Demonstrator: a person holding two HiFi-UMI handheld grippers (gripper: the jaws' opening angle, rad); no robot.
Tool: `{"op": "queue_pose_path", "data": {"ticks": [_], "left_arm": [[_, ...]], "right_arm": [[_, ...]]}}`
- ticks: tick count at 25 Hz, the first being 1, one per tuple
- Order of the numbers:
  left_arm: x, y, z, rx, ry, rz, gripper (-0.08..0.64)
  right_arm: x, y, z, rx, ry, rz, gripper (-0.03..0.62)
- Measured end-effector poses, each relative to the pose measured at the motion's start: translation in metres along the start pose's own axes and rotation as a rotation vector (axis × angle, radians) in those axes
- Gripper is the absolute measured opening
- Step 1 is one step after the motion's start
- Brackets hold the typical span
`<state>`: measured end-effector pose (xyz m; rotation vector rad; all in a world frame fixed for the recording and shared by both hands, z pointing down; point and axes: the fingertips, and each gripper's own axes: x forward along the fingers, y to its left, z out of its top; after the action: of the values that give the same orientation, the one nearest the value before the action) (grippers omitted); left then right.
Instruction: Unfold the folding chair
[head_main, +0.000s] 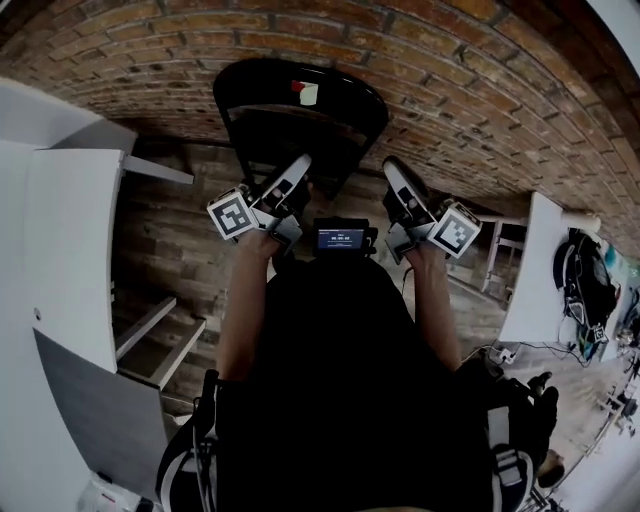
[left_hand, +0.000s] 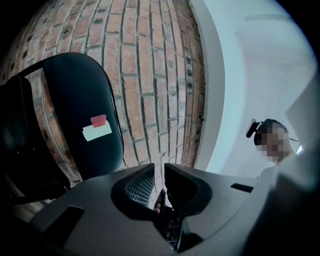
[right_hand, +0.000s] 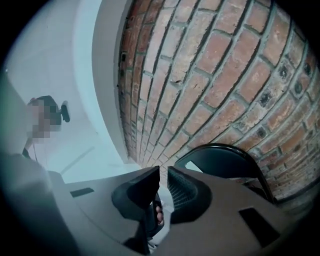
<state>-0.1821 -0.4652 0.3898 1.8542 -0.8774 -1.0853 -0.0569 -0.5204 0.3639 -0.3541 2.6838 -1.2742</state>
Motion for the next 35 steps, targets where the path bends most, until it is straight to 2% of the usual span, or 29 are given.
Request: {"op": "queue_pose_path", "data": {"ticks": [4, 8, 15, 18, 24, 29, 35], "left_arm": [[0.017, 0.014, 0.0, 0.018, -0.015, 0.059, 0.052], [0.033, 0.026, -0.009, 0.052, -0.006, 0.114, 0.087], [0.027, 0.052, -0.018, 0.068, -0.044, 0.199, 0.127], [0.022, 0.052, -0.013, 0.076, -0.064, 0.241, 0.155], [0.009, 0.074, -0.004, -0.005, -0.104, 0.245, 0.164], [0.012, 0.09, -0.004, -0.059, -0.105, 0.21, 0.164], [0.034, 0.101, 0.002, -0.063, -0.063, 0.183, 0.164]], "right_arm": [[0.006, -0.02, 0.015, 0.045, 0.007, 0.04, 0.045], [0.007, -0.031, 0.023, 0.065, 0.041, 0.093, 0.081], [0.016, -0.065, 0.023, -0.051, 0.166, 0.085, 0.107], [0.023, -0.072, 0.025, -0.07, 0.182, 0.103, 0.152], [0.044, -0.088, 0.027, -0.151, 0.231, 0.015, 0.166], [0.055, -0.105, 0.024, -0.276, 0.307, -0.111, 0.179], [0.063, -0.128, 0.026, -0.335, 0.344, -0.209, 0.184]]}}
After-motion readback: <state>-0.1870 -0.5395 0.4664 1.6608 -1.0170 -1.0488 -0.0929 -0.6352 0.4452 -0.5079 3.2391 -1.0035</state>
